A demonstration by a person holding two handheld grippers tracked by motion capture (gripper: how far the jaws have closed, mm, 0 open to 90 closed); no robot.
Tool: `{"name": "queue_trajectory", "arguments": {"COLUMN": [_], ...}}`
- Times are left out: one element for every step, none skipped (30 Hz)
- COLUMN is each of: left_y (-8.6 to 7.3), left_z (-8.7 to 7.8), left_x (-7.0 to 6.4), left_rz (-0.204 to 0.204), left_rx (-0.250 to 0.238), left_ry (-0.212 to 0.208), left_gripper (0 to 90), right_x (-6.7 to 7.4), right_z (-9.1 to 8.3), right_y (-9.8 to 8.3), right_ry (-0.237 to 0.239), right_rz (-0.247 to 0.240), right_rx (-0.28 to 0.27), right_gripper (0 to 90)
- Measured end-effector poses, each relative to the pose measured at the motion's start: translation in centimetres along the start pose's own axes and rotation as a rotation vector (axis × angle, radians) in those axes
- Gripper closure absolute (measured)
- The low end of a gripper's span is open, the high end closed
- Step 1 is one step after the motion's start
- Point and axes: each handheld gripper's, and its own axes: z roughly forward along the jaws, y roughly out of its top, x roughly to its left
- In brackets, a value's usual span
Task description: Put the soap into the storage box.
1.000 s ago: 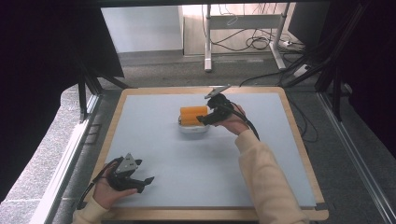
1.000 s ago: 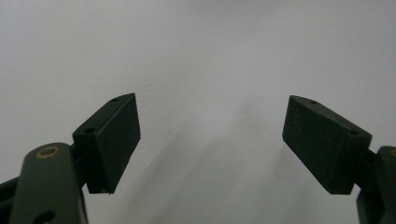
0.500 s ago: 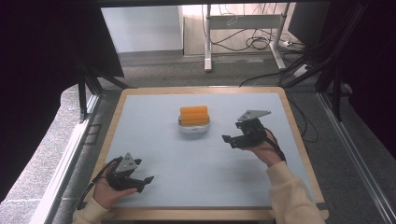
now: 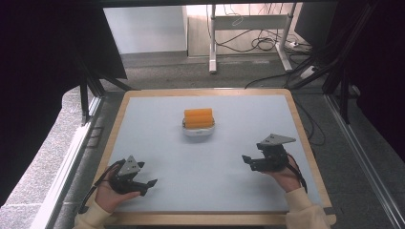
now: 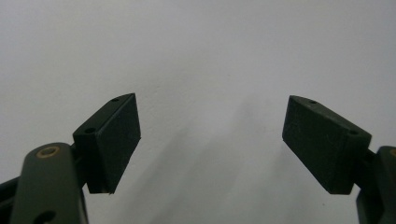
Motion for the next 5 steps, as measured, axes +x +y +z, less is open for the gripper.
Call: {"name": "queue_trajectory", "arguments": {"left_y": [0.03, 0.06, 0.07, 0.09, 0.11], "left_z": [0.01, 0.03, 0.06, 0.10, 0.16], "left_x": [-0.01, -0.03, -0.03, -0.01, 0.01], "left_rz": [0.002, 0.002, 0.005, 0.007, 0.007], "left_rx": [0.000, 0.002, 0.002, 0.004, 0.007], "left_ry": [-0.001, -0.002, -0.002, -0.005, -0.005], "left_gripper": [19.3, 19.3, 19.3, 19.3, 19.3], "right_x": [-0.01, -0.02, 0.00, 0.04, 0.09], "right_z": [-0.02, 0.02, 0.05, 0.07, 0.05], "right_y": [0.03, 0.08, 0.11, 0.11, 0.10], "right_ry": [-0.008, -0.010, -0.009, -0.010, -0.016], "right_rz": [-0.004, -0.006, -0.008, -0.011, -0.017], "right_rx": [-0.003, -0.011, -0.016, -0.020, -0.021], "right_gripper": [23.2, 23.2, 23.1, 22.8, 22.3]}}
